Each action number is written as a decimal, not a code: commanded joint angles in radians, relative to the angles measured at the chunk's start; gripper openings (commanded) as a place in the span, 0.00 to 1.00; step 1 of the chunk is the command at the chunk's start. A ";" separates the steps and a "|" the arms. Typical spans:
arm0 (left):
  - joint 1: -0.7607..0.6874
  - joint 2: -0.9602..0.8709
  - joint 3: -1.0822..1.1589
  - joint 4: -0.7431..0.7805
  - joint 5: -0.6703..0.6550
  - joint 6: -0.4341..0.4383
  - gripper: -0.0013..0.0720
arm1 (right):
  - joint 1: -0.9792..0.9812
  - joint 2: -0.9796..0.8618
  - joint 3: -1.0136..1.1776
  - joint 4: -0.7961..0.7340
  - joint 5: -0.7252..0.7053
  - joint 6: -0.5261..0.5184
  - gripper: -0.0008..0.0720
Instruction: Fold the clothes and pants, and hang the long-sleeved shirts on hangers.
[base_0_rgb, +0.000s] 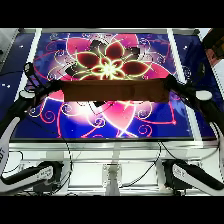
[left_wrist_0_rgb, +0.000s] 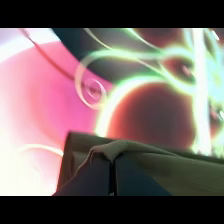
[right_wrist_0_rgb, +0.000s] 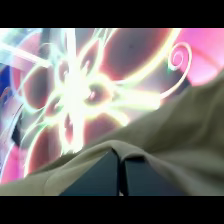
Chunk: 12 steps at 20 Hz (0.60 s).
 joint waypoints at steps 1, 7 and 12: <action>-0.034 -0.063 0.022 -0.001 0.167 -0.069 0.04 | 0.025 -0.196 0.123 -0.022 -0.068 0.024 0.03; -0.060 -0.240 0.190 -0.001 0.050 -0.069 0.04 | 0.024 -0.323 0.144 -0.042 -0.077 0.050 0.03; -0.077 -0.299 0.214 0.000 0.043 -0.069 0.14 | 0.024 -0.338 0.144 -0.043 -0.074 0.049 0.12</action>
